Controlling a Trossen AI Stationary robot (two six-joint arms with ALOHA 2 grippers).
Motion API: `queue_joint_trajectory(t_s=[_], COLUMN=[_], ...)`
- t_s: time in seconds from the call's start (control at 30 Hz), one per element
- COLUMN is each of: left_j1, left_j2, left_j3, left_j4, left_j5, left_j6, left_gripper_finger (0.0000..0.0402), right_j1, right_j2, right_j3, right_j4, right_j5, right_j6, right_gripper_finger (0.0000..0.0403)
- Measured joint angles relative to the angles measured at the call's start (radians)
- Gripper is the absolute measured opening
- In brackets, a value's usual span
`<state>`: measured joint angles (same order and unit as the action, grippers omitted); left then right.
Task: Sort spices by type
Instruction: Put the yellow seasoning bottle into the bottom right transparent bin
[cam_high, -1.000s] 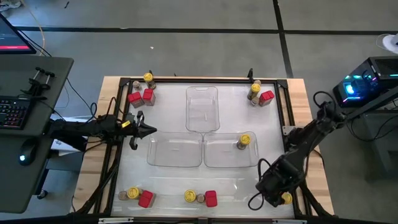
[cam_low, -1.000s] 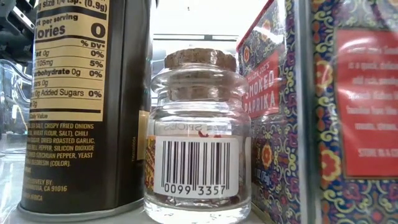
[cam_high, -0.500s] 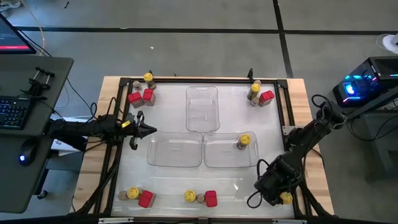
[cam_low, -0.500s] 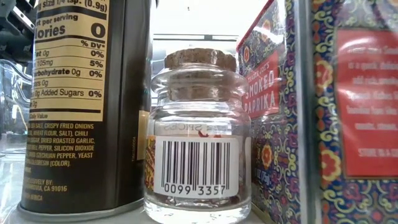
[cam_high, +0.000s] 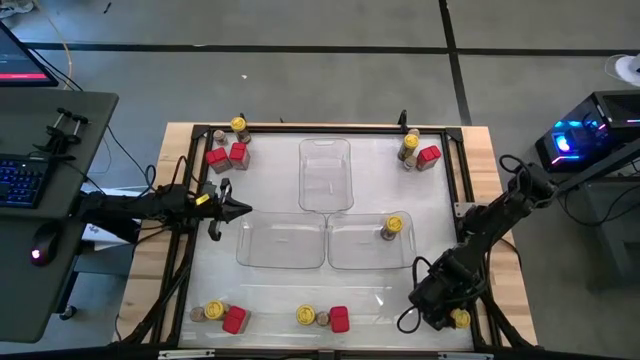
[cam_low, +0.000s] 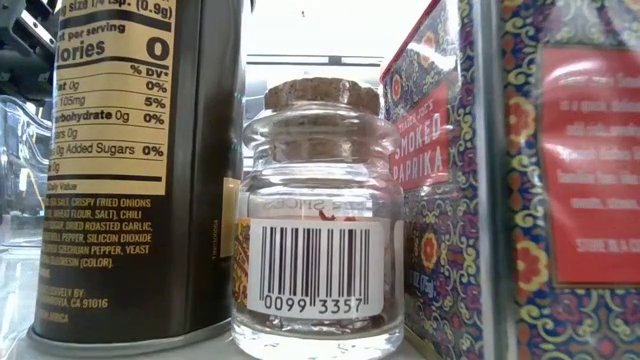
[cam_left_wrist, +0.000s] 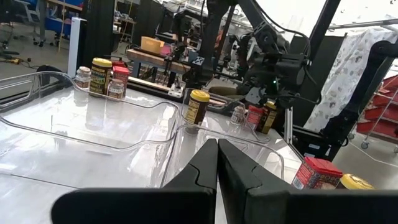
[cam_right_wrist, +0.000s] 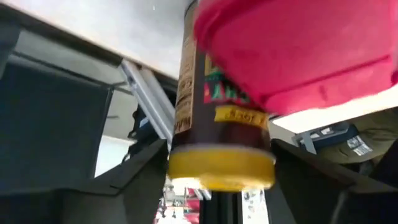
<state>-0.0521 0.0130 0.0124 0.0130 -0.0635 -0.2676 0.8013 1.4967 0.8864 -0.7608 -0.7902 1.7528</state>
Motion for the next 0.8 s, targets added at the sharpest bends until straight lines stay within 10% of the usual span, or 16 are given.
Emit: queue_joint_trajectory(t_s=[0.53,0.8], left_j1=[0.000,0.000], left_j2=[0.000,0.000], left_j3=[0.000,0.000], left_j4=[0.000,0.000], left_j5=[0.000,0.000], left_j6=[0.000,0.000], left_gripper_finger=[0.0000,0.0000], right_j1=[-0.014,-0.270], right_j2=[0.000,0.000], right_j3=[0.211,0.487], right_j4=[0.032,-0.128], right_j5=[-0.143,-0.041], right_j6=[-0.225,-0.477], right_gripper_finger=[0.0227,0.0227])
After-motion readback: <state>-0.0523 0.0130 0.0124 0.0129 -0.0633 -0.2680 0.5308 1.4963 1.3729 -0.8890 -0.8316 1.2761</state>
